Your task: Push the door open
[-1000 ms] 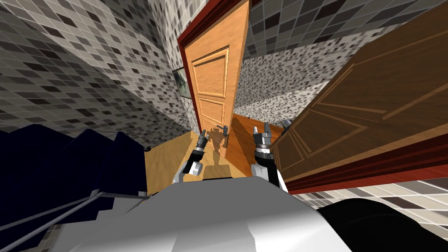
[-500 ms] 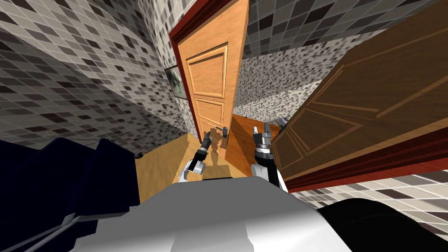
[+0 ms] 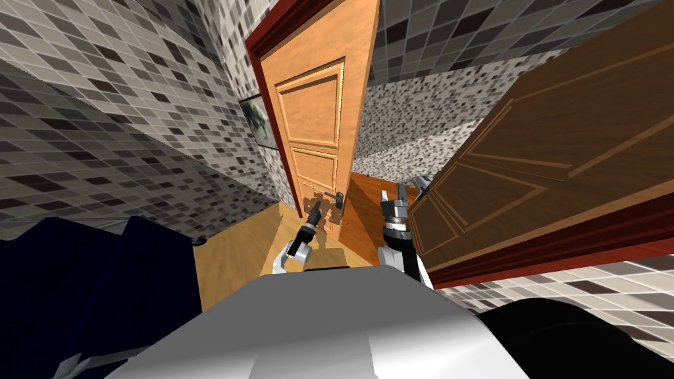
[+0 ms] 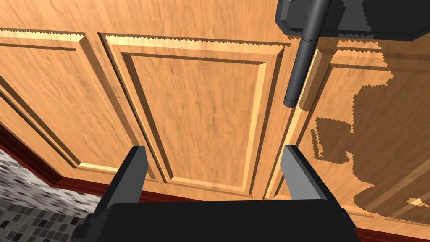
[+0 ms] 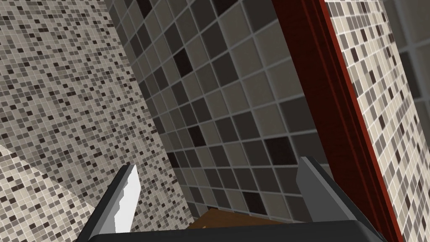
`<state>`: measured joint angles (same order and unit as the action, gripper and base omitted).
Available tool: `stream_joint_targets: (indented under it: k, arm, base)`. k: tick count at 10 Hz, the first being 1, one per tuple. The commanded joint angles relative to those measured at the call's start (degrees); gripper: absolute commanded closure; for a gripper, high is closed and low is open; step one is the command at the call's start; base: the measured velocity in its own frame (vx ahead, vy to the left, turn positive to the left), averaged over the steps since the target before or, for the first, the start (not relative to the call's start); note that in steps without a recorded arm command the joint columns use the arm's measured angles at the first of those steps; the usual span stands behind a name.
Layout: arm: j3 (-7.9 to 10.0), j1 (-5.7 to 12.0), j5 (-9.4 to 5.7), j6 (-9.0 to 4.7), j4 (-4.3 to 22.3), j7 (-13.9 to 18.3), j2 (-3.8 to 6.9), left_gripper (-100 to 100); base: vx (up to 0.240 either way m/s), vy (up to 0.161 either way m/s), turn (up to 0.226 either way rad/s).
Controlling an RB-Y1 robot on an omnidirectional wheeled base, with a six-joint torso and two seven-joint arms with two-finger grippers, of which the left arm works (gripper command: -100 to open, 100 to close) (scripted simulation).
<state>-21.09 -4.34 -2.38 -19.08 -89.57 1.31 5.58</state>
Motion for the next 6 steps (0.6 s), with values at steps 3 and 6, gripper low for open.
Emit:
stream_joint_targets:
  k: [3,6]
  arm:
    - [-1.91,2.78,0.33,1.04,5.43,0.99,-0.26,-100]
    - [-3.03,4.11,0.53,1.64,8.17,1.52,-0.42,-100]
  base:
    - [0.084,0.081,-0.107]
    - [0.075,0.095,-0.094]
